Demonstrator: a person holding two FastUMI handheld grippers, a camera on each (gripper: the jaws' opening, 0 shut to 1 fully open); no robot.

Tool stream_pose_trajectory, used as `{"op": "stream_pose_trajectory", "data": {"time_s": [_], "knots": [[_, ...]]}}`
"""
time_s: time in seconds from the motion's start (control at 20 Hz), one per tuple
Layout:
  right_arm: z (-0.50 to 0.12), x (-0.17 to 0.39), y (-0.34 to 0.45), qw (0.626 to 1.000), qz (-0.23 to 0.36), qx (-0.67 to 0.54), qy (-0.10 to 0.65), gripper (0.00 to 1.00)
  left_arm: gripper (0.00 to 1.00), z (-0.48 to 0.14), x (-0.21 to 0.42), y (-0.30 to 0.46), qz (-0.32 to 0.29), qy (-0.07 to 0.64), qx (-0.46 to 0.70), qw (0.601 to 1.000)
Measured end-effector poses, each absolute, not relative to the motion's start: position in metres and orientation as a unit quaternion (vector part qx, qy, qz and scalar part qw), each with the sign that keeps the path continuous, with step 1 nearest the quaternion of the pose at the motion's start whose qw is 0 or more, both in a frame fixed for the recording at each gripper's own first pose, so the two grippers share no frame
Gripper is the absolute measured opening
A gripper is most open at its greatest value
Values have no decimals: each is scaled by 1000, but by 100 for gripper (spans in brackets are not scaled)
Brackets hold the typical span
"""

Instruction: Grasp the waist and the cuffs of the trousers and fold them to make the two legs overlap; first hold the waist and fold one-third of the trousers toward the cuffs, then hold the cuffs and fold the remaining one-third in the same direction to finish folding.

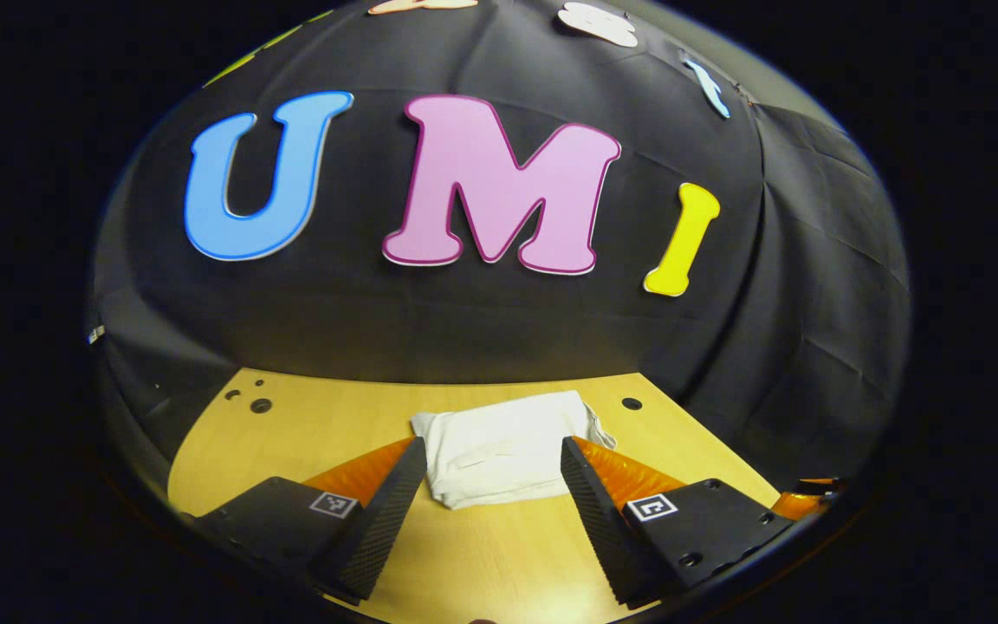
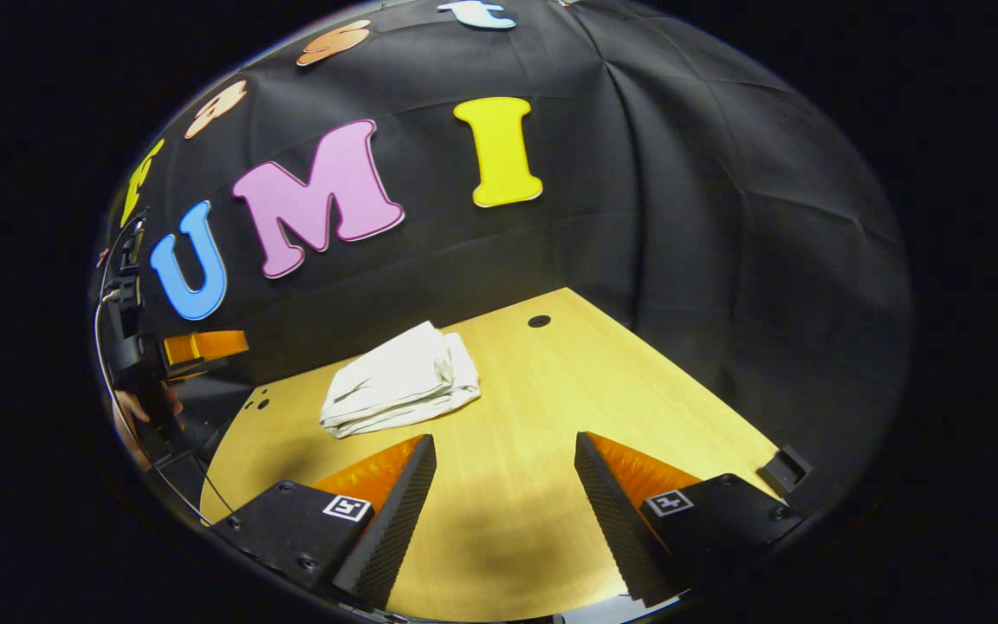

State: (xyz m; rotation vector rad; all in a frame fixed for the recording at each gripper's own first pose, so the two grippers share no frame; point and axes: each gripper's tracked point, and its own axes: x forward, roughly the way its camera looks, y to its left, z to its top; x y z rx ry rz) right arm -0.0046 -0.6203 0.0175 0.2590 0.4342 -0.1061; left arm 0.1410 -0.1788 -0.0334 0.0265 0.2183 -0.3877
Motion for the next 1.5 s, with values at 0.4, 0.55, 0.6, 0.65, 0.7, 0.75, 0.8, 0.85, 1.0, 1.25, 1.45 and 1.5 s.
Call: {"op": "stream_pose_trajectory", "data": {"time_s": [0.4, 0.55, 0.6, 0.65, 0.7, 0.75, 0.8, 0.85, 1.0, 1.25, 1.45, 1.5], "knots": [[36, -69, -564, 974, -20, 91, 207, 98, 97, -94, -2, -93, -149, 134, 9, 980], [33, -90, -545, 973, -6, 87, 213, 98, 97, -115, -34, -78, -157, 152, 11, 976], [30, -97, -535, 972, 3, 89, 217, 98, 97, -118, -38, -69, -153, 151, 19, 976], [27, -103, -526, 971, 11, 89, 223, 98, 97, -117, -39, -66, -149, 151, 25, 977], [24, -109, -517, 970, 18, 87, 228, 98, 97, -116, -44, -63, -146, 152, 24, 977], [22, -113, -509, 969, 25, 89, 231, 98, 97, -114, -50, -62, -141, 151, 18, 978], [20, -117, -500, 968, 32, 92, 233, 98, 97, -111, -54, -60, -137, 149, 8, 979], [18, -119, -493, 967, 36, 92, 236, 98, 97, -110, -60, -60, -133, 147, -1, 980], [13, -130, -473, 965, 49, 89, 242, 98, 97, -110, -72, -50, -120, 147, -15, 982], [14, -136, -456, 968, 56, 76, 231, 98, 97, -113, -86, -32, -109, 147, -19, 983], [10, -141, -446, 968, 56, 77, 233, 98, 97, -119, -97, -18, -94, 150, -16, 984], [8, -144, -442, 968, 58, 75, 234, 98, 97, -119, -100, -13, -84, 148, -13, 985]]}}
